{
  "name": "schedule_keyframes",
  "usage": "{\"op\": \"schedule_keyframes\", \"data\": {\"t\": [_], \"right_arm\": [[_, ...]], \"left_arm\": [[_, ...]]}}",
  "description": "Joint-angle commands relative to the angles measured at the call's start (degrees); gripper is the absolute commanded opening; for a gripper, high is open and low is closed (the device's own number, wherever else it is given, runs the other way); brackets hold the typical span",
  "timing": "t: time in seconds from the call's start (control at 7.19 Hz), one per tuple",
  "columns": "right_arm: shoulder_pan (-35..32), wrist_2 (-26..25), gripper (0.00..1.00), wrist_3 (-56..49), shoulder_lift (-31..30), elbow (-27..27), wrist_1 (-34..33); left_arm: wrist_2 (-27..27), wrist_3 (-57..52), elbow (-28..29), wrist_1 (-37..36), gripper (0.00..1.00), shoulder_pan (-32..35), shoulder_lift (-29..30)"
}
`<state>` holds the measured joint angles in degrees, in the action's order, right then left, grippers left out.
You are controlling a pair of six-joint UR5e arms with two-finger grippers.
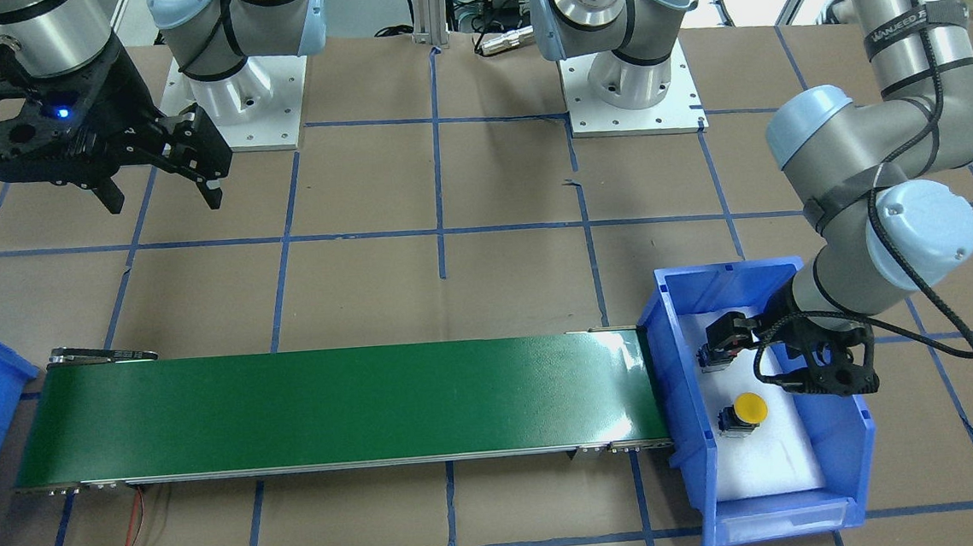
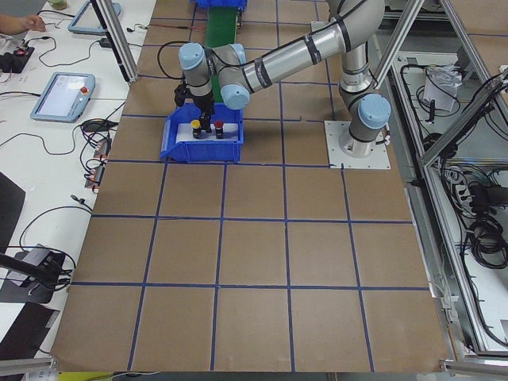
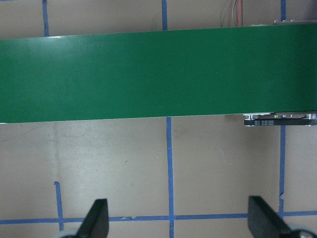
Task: Transport two buttons from left to right
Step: 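Close the left gripper on the red button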
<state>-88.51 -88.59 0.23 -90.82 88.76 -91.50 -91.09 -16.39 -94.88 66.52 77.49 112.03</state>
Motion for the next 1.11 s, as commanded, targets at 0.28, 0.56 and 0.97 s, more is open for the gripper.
{"op": "schedule_keyframes", "data": {"t": [0.28,0.56,0.97], "right_arm": [[0.0,0.0,1.00,0.0,-0.2,0.0,0.0],[-0.1,0.0,1.00,0.0,-0.1,-0.1,0.0],[-0.1,0.1,1.00,-0.1,0.0,-0.3,-0.3]], "left_arm": [[0.2,0.1,-6.9,-8.1,0.89,0.5,0.4],[-0.1,0.3,-6.9,-7.7,0.78,0.5,0.7],[-0.2,0.5,-5.7,-6.1,0.74,0.5,-0.1]]}}
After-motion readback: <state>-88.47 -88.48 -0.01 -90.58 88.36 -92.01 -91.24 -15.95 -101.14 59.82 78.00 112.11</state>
